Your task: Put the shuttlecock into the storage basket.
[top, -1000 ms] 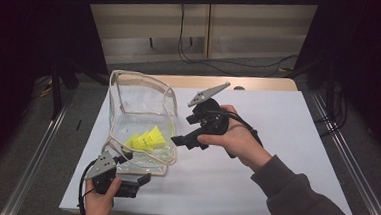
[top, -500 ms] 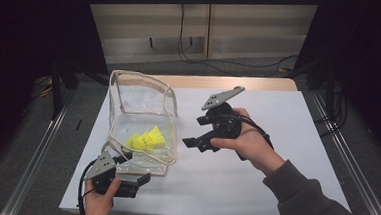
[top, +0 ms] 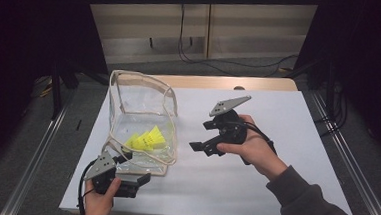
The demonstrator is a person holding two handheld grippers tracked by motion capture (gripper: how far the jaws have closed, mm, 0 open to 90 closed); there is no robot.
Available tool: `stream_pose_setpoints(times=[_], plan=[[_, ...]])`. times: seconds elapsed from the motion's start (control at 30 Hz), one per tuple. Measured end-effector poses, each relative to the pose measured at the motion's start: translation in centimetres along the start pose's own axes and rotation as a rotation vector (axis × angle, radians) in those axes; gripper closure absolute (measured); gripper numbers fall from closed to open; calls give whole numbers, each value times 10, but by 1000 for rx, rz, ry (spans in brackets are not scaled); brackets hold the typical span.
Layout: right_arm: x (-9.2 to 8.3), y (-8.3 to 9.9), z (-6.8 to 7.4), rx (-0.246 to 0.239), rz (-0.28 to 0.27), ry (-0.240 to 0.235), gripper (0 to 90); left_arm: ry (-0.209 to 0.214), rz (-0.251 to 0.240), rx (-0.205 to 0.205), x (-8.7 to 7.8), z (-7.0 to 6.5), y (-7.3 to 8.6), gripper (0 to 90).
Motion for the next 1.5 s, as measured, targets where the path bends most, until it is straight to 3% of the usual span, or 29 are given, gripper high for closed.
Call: stream_pose_setpoints(times=[0.63, 1.2, 1.5], plan=[[-1, 34, -20, 23, -29, 40, 152, 3, 1, -4, 1, -1, 0, 18], [2, 64, -28, 56, -28, 27, 150, 1, 3, 3, 0, 0, 0, 19], [-1, 81, -33, 59, -31, 45, 148, -2, 3, 1, 0, 0, 0, 18]])
Point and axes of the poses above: each handheld gripper's, and its own axes: x roughly forward along the jaws, y roughly out of its underside, z roughly to its left, the point moved 9 cm from there along x, roughly forward along the jaws, and after that the axes turned 9 degrees about z, right-handed, at the moved point
